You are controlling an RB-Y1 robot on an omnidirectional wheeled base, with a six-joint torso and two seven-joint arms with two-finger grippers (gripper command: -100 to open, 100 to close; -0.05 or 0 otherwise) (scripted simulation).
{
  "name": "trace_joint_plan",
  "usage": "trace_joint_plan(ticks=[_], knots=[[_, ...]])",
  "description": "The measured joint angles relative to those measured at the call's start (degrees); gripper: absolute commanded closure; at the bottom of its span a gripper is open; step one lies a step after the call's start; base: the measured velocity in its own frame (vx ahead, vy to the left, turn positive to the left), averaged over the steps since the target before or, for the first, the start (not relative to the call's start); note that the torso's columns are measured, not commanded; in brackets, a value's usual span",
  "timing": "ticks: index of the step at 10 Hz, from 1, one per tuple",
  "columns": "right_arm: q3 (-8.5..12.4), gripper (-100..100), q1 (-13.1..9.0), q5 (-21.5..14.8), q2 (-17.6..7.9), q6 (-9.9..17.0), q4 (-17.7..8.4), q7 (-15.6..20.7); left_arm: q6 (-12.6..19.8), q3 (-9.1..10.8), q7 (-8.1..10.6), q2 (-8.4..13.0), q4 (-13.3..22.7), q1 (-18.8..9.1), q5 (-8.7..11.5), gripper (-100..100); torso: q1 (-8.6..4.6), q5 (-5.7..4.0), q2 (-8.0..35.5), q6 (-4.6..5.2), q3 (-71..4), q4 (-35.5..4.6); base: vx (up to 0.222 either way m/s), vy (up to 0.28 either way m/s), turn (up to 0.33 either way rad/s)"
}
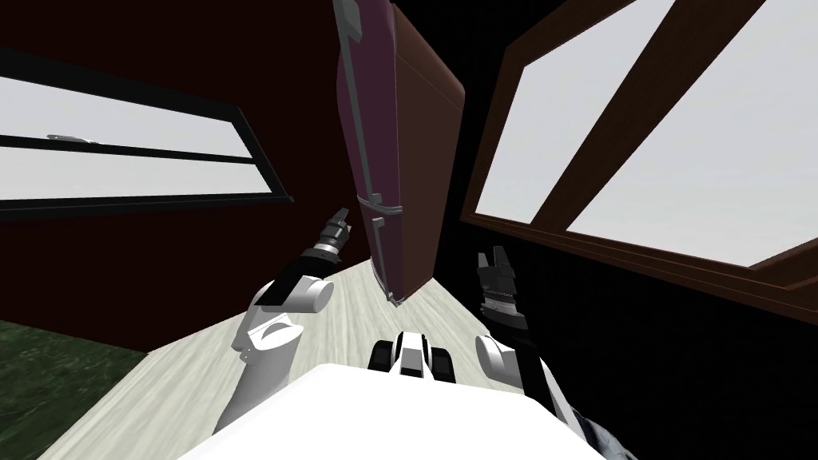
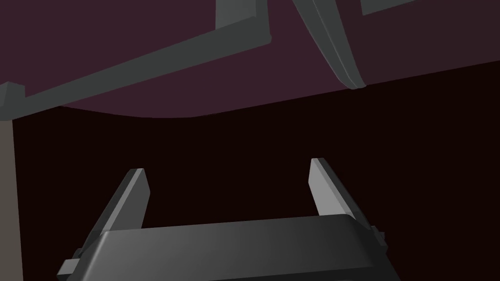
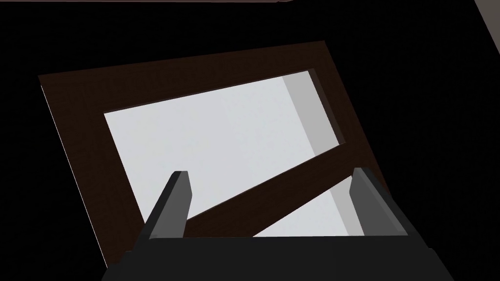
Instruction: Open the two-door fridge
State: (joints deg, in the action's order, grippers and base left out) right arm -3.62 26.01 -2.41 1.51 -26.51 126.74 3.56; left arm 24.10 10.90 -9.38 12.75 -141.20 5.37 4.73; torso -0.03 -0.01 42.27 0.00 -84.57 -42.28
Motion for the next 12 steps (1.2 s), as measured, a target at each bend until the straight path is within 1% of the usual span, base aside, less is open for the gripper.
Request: trace_joint_plan(ticks=[12], knots=[[0.00,0,0.00,0.00,0.00,0.00,0.00,0.00,16.02,2.90,-0.16,3.28,0.07,-8.21,1.42,-100,0.00,0.00,0.02,0.00,0.01,-0.01,0.071,-0.025,0.004]])
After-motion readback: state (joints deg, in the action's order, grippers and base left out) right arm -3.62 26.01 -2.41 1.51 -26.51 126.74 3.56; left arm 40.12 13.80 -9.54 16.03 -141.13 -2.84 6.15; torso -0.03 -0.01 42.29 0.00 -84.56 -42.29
